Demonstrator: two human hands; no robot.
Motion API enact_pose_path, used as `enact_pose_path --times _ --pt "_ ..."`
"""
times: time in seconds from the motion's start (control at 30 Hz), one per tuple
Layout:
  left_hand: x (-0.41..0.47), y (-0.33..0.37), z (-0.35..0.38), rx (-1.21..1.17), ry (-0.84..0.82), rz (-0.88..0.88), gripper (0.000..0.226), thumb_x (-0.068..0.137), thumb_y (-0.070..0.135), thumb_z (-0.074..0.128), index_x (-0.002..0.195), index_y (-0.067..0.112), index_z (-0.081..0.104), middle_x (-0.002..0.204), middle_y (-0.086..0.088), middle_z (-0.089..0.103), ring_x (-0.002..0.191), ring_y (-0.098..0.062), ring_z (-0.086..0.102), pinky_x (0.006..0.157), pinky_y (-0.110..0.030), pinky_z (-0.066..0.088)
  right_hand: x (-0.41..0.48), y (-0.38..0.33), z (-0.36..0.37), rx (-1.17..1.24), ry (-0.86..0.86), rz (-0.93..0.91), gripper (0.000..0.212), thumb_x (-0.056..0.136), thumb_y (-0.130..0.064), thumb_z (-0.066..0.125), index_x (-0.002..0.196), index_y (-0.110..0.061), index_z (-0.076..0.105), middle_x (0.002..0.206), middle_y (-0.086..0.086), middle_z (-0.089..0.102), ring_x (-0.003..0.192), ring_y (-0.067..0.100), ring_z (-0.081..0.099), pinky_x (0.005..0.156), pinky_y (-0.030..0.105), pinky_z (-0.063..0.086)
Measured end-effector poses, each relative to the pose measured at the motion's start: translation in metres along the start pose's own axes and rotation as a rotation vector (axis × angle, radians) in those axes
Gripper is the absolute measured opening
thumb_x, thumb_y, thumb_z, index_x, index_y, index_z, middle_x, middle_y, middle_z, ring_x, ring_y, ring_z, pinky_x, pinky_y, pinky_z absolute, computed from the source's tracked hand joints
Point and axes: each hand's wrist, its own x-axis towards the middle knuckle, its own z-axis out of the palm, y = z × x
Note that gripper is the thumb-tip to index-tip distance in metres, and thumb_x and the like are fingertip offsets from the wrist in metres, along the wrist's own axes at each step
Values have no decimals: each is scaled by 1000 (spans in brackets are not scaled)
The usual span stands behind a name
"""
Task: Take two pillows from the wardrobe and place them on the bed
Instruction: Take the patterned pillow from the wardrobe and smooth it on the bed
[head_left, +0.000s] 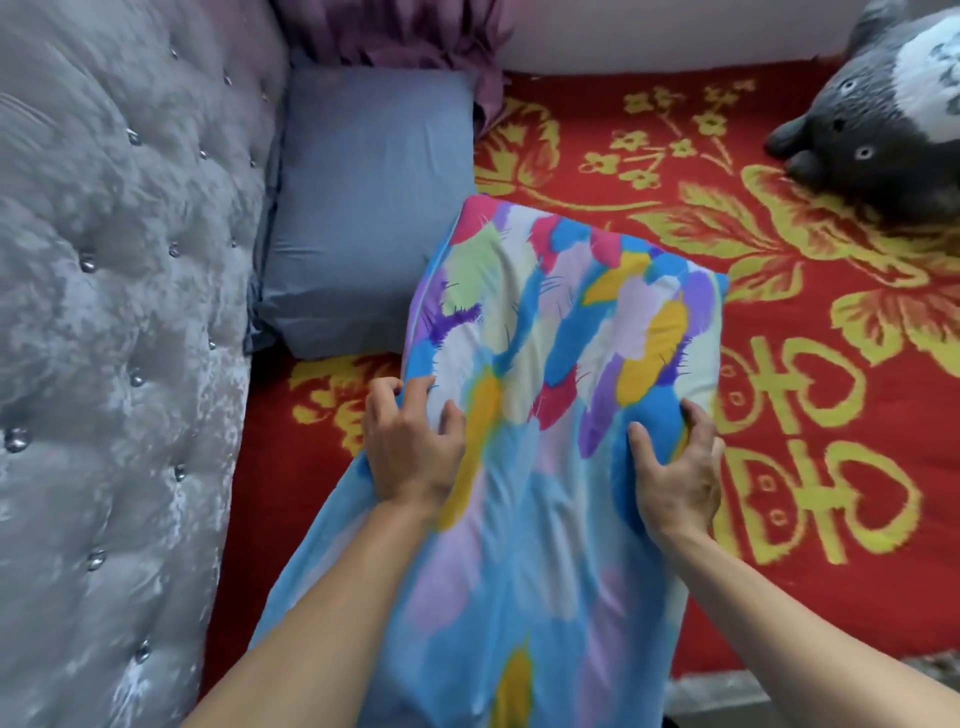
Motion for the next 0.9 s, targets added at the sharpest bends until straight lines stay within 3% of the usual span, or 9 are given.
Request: enact_pose_path --times 0.13,0.4,0.5,0.67,0.73,0.77,0.83,0.9 --pt "8 -31 -21 10 71 -42 32 70 17 67 99 2 67 93 -23 54 90 -39 56 84 -45 48 -7 -29 27 -3 -51 -73 57 81 -47 67 130 -37 39 118 6 51 95 30 59 76 30 36" --pt "-35 -160 -59 108 194 -240 38 73 29 59 101 3 64 97 -23 51 87 -40 57 79 -50 51 -71 -48 130 -71 -314 -274 59 81 -49 66 131 -39 37 111 6 50 89 33 62 75 39 50" --pt "-57 -201 -54 173 117 -322 38 73 26 63 104 5 62 101 -23 50 88 -41 57 78 -51 51 -95 -30 159 -162 -398 -291 61 82 -51 63 134 -40 33 101 4 43 84 34 61 72 38 50" --pt "-79 -246 -32 338 -168 -455 52 75 23 72 122 9 56 112 -25 47 93 -44 54 80 -51 48 -103 12 184 -357 -536 -340 68 84 -57 57 141 -42 22 97 5 35 85 36 55 68 37 44" --pt "-79 -260 -25 401 -266 -476 61 78 27 71 133 13 48 120 -26 44 100 -44 50 83 -52 45 -93 17 195 -500 -564 -354 69 87 -59 52 144 -38 20 109 14 42 100 37 50 78 42 45" --pt "-79 -266 -21 423 -310 -497 64 81 29 68 138 16 42 126 -26 41 105 -44 47 85 -52 43 -89 20 200 -605 -561 -369 70 89 -58 48 147 -34 18 125 21 41 114 39 44 87 46 43" --pt "-85 -275 -12 474 -382 -544 67 88 33 60 146 19 28 144 -25 31 117 -44 41 93 -53 39 -85 29 209 -768 -561 -437 69 93 -56 40 150 -27 14 155 22 16 139 41 21 100 52 35" --pt "-94 -283 -3 543 -433 -547 68 94 37 48 149 20 12 153 -24 18 126 -43 35 99 -53 35 -84 39 219 -823 -605 -480 69 96 -54 32 152 -23 8 161 16 -1 146 36 6 103 52 33"
